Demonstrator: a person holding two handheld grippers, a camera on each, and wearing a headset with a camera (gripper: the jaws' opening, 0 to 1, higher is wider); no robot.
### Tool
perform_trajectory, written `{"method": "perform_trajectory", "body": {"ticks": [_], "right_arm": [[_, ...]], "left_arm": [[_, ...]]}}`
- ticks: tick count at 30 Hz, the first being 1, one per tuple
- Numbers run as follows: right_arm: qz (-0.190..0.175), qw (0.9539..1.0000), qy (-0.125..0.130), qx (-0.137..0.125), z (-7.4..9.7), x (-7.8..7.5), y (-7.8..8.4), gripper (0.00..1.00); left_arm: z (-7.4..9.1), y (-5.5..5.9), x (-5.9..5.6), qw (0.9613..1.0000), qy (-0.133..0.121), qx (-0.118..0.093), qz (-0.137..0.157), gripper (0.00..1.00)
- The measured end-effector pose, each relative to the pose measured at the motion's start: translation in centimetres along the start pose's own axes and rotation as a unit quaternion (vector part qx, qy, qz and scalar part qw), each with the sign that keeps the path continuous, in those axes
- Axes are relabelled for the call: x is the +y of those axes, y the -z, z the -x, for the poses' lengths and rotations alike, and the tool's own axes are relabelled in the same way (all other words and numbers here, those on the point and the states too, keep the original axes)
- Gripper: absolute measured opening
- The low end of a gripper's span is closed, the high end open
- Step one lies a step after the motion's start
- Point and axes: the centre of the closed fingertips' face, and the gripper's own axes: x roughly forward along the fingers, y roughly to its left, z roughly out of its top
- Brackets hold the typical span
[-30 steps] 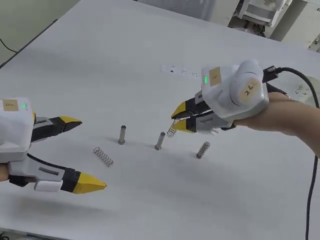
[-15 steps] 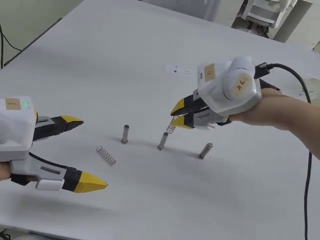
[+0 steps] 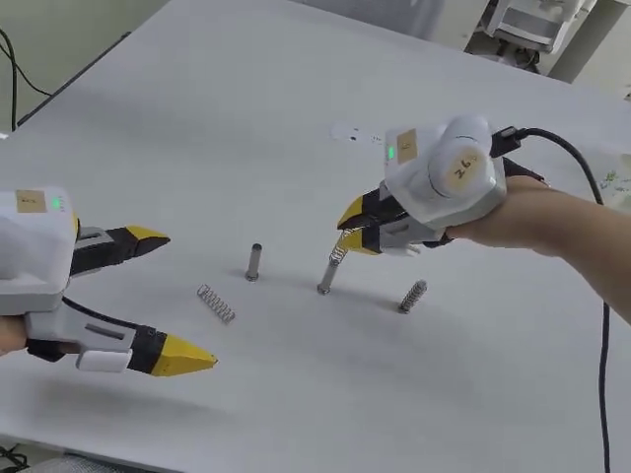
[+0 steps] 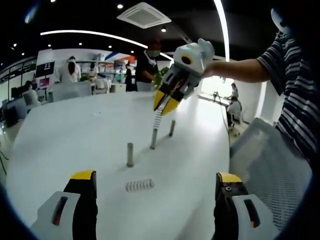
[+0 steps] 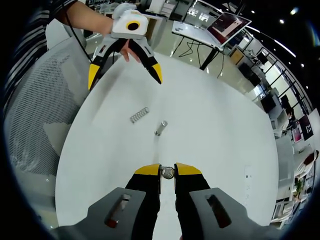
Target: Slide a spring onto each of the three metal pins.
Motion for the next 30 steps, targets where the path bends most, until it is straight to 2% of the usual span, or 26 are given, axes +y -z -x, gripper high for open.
{"method": "perform_trajectory", "body": {"ticks": [21,30], "right_arm": [[-0.003,1.0,-0.007,0.006,-0.7,0.2,0.4,0.07],[-0.01,0.9998,-0.014,0.012,-1.6,0.5,0.9,0.07]], "left_arm": [[0.5,0.4,0.2,0.9999,-0.006,0.0,0.009,0.93],[0.6,0.5,0.1,0.9999,-0.006,0.0,0.011,0.93]]}}
